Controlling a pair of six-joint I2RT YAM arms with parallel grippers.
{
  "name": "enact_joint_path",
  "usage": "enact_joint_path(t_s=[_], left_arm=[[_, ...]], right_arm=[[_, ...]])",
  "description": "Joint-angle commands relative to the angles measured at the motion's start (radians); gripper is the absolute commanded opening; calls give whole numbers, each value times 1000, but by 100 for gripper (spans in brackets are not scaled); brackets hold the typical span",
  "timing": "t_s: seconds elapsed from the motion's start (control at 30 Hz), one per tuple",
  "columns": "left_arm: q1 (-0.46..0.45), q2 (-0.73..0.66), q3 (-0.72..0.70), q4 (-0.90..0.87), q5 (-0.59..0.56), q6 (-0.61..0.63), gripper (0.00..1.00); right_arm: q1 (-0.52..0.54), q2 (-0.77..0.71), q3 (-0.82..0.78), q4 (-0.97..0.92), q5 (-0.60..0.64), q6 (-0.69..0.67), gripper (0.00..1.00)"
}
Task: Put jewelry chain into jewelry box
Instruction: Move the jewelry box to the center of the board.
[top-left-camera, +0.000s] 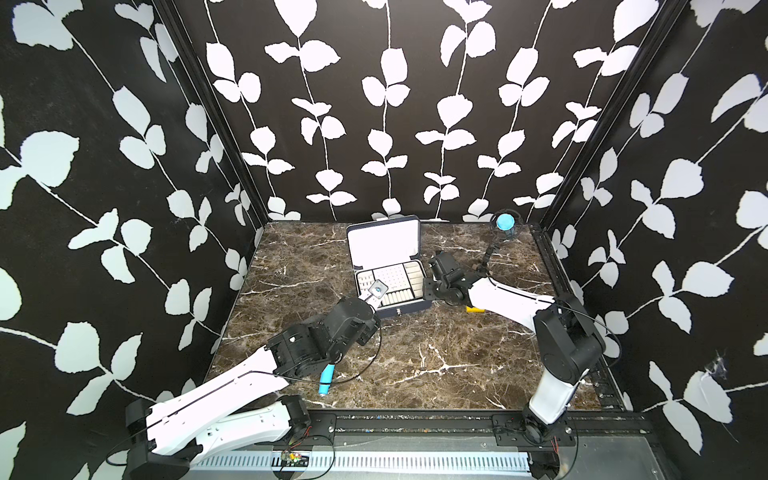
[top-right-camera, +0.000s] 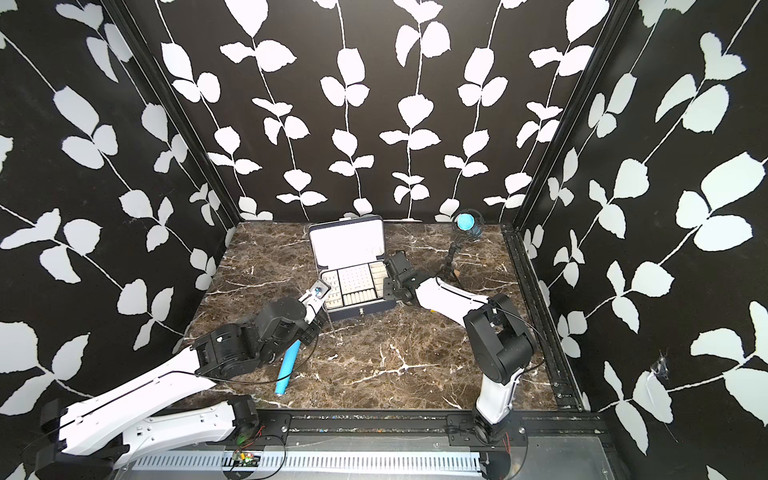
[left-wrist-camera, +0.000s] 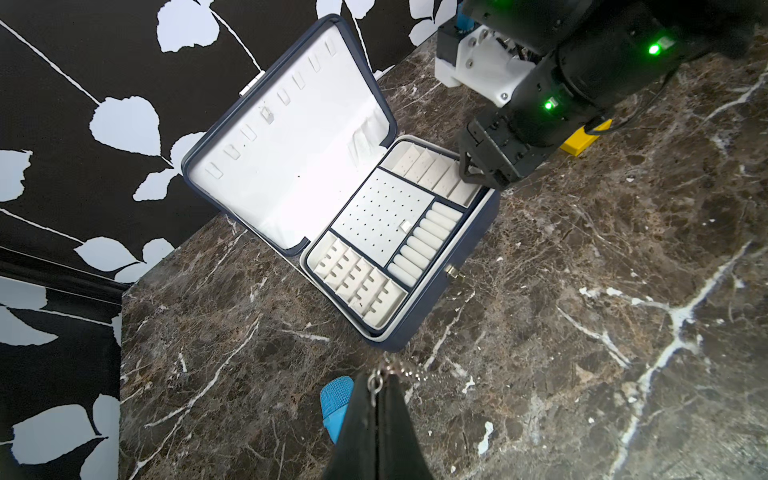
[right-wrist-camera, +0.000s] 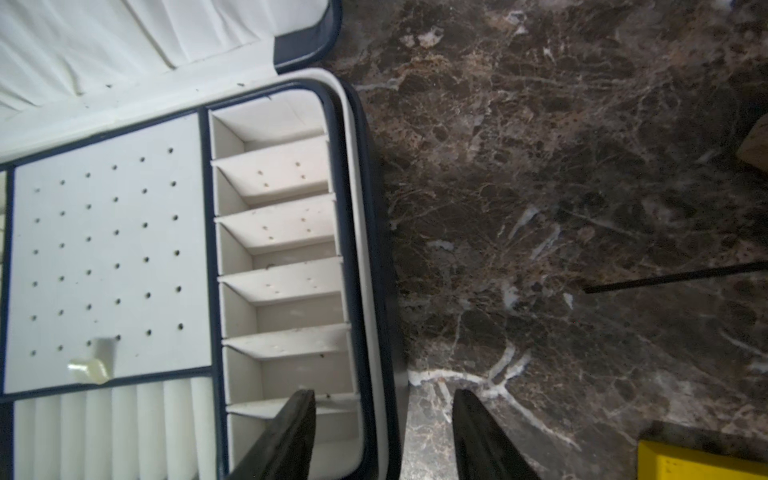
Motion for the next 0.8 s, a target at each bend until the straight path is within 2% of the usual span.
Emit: enact_joint_path(t_s=[0.0, 0.23, 0.33, 0.6, 0.77], left_arm=[[0, -25, -17, 3, -2, -10, 0], [-1, -29, -35, 25, 4, -12, 0], [-1, -26, -36, 31, 12, -13, 0], [-1, -40, -28, 16, 1, -9, 0], [-1, -54, -24, 14, -14, 4, 0]], right_arm=[[-5, -34, -65, 6, -30, 50, 51], [2, -94, -151, 12, -53, 80, 47], [6, -97, -152, -18, -51, 84, 41], [15, -169, -240, -101, -46, 107, 38], [21, -303, -340, -151, -42, 130, 36]])
